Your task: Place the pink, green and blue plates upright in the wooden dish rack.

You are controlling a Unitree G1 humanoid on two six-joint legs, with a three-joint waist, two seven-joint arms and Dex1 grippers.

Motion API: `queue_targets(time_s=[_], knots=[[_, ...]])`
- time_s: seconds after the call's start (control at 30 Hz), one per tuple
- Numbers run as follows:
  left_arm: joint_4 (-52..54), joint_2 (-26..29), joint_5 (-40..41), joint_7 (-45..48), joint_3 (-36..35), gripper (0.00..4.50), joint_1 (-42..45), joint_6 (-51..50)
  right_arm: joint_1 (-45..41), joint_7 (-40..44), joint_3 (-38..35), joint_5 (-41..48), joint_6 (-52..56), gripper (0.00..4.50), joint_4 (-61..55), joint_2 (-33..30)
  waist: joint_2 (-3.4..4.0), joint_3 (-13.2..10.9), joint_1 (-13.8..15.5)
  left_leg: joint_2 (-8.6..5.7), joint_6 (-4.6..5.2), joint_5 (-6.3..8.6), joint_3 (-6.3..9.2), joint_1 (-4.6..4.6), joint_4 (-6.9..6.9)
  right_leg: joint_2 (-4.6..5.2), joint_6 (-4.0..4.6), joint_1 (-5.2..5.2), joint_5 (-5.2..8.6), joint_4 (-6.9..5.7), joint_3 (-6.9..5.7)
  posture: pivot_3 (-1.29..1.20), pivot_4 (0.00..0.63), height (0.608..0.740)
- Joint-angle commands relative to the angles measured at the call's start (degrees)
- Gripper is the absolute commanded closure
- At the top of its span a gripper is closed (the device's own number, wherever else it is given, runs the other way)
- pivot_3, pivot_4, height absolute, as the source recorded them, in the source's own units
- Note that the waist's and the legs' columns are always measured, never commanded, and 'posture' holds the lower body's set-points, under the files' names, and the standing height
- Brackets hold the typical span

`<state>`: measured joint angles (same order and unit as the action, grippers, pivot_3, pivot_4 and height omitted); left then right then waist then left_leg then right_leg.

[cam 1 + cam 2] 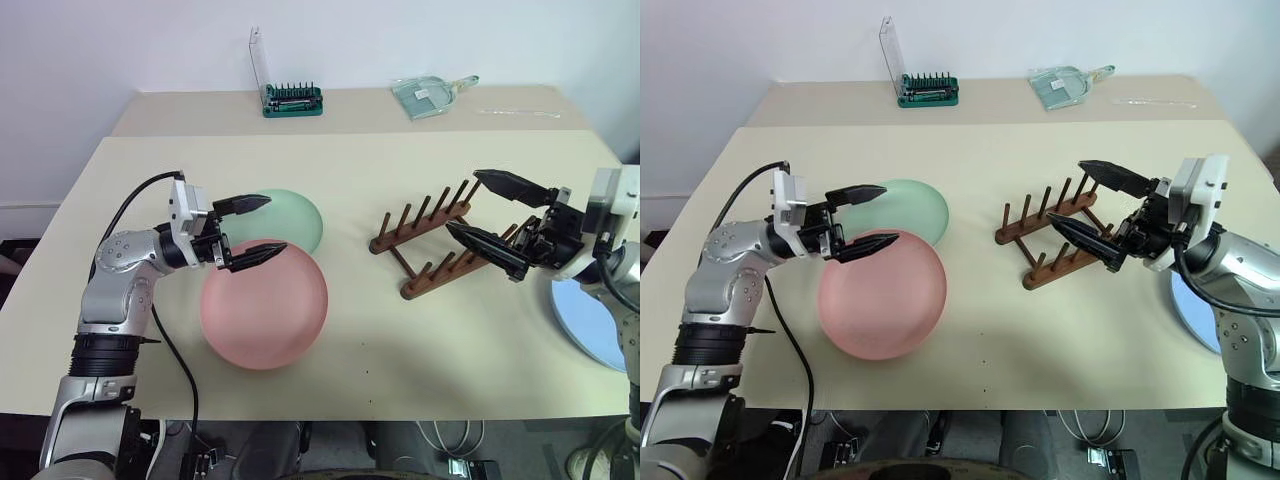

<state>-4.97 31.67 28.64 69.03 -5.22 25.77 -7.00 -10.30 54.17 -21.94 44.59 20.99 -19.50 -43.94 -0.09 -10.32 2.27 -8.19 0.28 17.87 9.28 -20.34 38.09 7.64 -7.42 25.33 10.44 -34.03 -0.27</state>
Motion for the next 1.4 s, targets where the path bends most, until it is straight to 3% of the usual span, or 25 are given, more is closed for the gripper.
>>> queue_targets(time_s=[0.03,0.63,1.13,1.3,1.4], knots=[[1.0,0.37,-0.15,-0.34,-0.31,0.0,1.1,0.81,-0.87,0.56,-0.34,-0.29,-1.37,0.04,0.08,0.32,0.0,0.0,0.0,0.0,0.0,0.0,0.0,0.0,0.0,0.0,0.0,0.0,0.0,0.0,0.0,0.0,0.15,0.74],[1.98,0.9,1.32,-1.84,0.43,0.0,2.47,-5.87,-0.95,0.55,-0.94,-0.82,-1.54,0.04,0.21,0.47,0.0,0.0,-0.04,0.0,0.0,0.0,0.0,0.01,0.0,-0.01,0.0,0.0,0.0,-0.01,0.0,0.0,0.15,0.74],[-6.53,0.2,-0.48,2.14,3.59,0.0,14.11,-7.78,2.46,-6.4,-0.2,-2.35,-3.42,0.04,-6.31,4.35,0.0,0.0,-0.09,0.01,-0.11,-0.06,0.0,0.02,0.01,-0.04,0.0,0.01,-0.01,-0.03,0.0,0.0,0.15,0.74],[-0.88,-1.54,-0.23,1.67,8.48,0.0,15.43,-15.04,2.09,-6.25,-0.55,-2.49,-4.59,0.04,-4.87,4.82,-0.01,0.0,0.03,-0.01,-0.17,-0.1,0.01,0.0,0.03,-0.02,-0.01,-0.01,-0.02,-0.01,0.0,0.0,0.15,0.74],[0.72,0.43,-1.59,3.2,12.86,0.0,18.98,-22.34,1.64,-5.69,-0.04,-3.82,-5.87,0.04,-2.89,4.96,-0.03,-0.01,-0.07,-0.01,-0.21,-0.12,0.0,-0.01,0.03,-0.02,-0.02,-0.01,-0.02,-0.01,0.0,0.0,0.15,0.74]])
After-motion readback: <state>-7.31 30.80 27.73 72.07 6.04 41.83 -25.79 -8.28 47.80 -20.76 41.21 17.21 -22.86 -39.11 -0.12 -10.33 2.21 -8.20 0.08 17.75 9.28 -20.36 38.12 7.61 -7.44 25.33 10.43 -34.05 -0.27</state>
